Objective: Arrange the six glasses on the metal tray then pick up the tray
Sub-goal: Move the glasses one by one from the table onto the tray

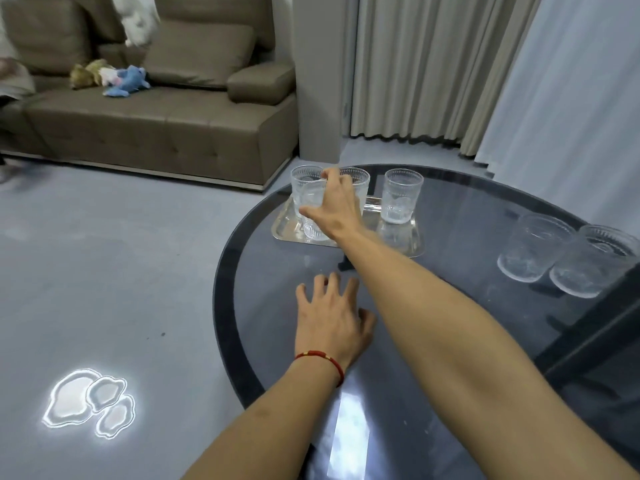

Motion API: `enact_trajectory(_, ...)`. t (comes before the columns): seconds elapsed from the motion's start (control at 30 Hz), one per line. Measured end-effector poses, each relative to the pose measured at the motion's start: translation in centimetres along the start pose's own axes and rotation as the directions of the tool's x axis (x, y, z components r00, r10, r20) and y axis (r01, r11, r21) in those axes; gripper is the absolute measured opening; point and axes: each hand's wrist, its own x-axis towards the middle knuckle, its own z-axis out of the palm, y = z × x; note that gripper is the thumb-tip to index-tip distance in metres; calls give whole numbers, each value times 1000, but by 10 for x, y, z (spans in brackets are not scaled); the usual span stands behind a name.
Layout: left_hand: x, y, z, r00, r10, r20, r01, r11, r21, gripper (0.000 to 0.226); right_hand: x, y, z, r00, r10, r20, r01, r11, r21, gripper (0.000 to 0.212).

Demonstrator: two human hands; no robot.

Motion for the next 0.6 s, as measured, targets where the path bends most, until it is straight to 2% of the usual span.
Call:
enact_trajectory(0.13, 0, -1, 1, 1000, 1, 13, -1, 1000, 1, 44, 3, 2, 6, 1000, 3, 11, -3, 1000, -12, 70)
enact_trajectory(0.3, 2, -1, 2, 1000, -10, 10, 10, 1000, 4, 46, -12, 7, -3, 995, -37, 97, 40, 999, -25, 71)
enact_trajectory(0.4, 3, -2, 4, 1000, -18, 9, 18, 1000, 5, 44, -40, 20, -23, 996, -82, 39, 84, 995, -52, 60)
enact_trajectory(0.5, 3, -2, 5, 1000, -17, 4, 16, 1000, 16, 41, -72, 53, -59, 990, -111, -93, 86, 967, -241, 47)
enact_trajectory(0.6, 2, -2, 4, 1000, -16, 12, 15, 1000, 9, 40, -93, 98, -105, 981, -86, -176, -13, 867, -498, 43)
